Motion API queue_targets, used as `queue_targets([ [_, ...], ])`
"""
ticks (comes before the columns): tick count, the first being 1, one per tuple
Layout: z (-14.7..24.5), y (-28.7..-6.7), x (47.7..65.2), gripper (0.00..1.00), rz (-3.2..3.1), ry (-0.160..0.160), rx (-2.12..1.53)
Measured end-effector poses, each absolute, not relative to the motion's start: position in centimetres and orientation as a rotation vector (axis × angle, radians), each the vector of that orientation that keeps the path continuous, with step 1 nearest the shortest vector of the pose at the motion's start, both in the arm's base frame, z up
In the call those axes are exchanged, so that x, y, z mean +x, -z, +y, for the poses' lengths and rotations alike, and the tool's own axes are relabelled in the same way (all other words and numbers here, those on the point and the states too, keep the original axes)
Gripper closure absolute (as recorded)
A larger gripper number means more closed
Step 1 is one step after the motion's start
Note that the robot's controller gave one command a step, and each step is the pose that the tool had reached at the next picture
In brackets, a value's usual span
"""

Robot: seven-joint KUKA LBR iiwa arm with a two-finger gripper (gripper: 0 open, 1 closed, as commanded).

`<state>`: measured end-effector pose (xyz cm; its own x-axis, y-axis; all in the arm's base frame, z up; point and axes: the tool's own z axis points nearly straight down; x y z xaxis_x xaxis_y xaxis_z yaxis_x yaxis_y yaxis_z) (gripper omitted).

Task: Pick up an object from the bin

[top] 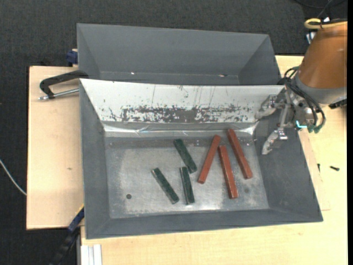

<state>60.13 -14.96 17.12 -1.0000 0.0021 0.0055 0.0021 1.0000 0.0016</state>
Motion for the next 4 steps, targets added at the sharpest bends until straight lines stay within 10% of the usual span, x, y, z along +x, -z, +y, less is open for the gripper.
queue_targets([
  [1, -14.9, -17.6, 60.3, 0.00, -3.145, 0.000, 0.000],
  [2, -12.6, -11.5, 59.4, 0.00, -3.107, -0.003, 0.515],
  [3, -11.6, -10.0, 59.7, 0.00, -3.036, -0.002, 0.830],
  [4, -10.4, -11.9, 59.2, 0.00, -2.832, -0.003, 1.377],
])
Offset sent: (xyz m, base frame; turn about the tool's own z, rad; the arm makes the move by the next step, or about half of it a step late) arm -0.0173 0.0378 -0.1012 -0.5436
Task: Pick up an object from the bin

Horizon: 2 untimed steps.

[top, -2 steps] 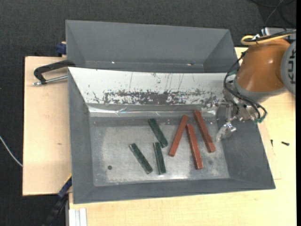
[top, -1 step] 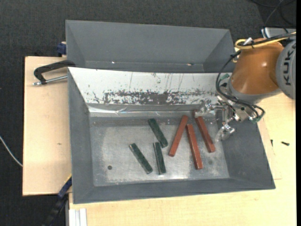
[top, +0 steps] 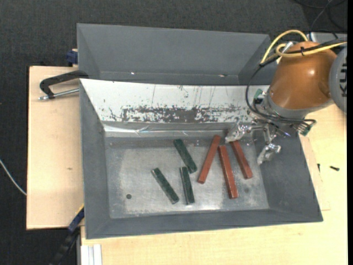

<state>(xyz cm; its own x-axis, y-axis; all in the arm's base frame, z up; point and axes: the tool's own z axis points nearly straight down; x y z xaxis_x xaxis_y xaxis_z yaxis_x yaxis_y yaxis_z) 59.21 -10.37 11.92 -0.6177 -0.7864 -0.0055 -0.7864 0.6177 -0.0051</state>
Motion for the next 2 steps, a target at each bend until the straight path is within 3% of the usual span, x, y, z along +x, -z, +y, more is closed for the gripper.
queue_targets([
  [1, -12.0, -8.6, 58.6, 0.00, 2.751, 0.008, -1.503],
  [2, -11.5, -7.5, 59.9, 1.00, 2.252, 0.006, -2.179],
])
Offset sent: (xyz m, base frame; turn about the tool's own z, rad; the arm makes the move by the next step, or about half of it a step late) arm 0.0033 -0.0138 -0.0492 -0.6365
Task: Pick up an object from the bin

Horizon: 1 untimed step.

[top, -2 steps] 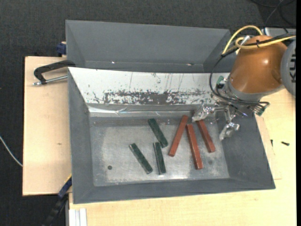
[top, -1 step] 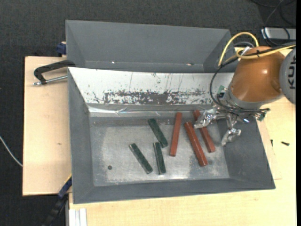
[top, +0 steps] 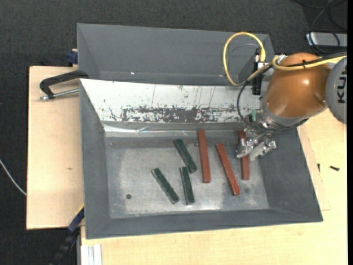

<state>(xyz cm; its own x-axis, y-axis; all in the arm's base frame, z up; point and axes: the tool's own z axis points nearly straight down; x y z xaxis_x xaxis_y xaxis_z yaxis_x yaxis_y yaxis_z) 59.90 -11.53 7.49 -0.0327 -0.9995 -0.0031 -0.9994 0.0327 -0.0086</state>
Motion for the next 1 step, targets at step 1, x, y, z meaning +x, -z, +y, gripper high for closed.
queue_targets([
  [1, -11.54, -7.49, 59.90, 1.00, 2.253, 0.006, -2.177],
])
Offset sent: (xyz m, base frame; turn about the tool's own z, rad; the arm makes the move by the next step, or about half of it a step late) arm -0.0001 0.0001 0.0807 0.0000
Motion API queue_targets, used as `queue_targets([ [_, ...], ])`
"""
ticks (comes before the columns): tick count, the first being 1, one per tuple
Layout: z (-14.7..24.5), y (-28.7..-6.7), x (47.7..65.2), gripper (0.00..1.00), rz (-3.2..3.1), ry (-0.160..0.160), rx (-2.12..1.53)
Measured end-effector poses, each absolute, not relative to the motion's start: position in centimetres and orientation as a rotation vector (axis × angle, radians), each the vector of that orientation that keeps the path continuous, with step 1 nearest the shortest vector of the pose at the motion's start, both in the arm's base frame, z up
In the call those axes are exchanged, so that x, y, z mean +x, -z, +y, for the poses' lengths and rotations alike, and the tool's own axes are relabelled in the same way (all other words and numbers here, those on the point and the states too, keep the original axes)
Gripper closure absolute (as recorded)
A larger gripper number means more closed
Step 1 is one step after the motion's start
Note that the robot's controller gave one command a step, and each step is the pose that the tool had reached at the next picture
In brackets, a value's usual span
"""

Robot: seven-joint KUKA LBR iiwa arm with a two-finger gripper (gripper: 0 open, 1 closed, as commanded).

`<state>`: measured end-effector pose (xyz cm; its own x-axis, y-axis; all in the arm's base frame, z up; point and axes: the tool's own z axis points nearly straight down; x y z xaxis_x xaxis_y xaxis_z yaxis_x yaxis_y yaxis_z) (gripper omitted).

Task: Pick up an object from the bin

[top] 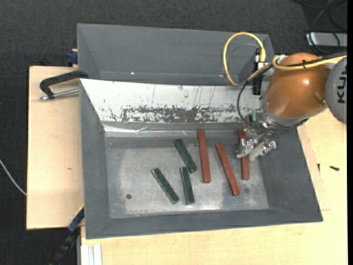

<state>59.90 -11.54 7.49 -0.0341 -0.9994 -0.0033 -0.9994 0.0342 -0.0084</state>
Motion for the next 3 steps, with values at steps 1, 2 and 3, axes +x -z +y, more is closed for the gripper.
queue_targets([
  [1, -11.5, -7.7, 59.8, 1.00, 2.253, 0.003, -2.178],
  [2, -11.4, -9.4, 59.5, 1.00, 2.259, -0.011, -2.183],
  [3, -11.5, -11.9, 59.6, 1.00, 2.258, -0.006, -2.182],
])
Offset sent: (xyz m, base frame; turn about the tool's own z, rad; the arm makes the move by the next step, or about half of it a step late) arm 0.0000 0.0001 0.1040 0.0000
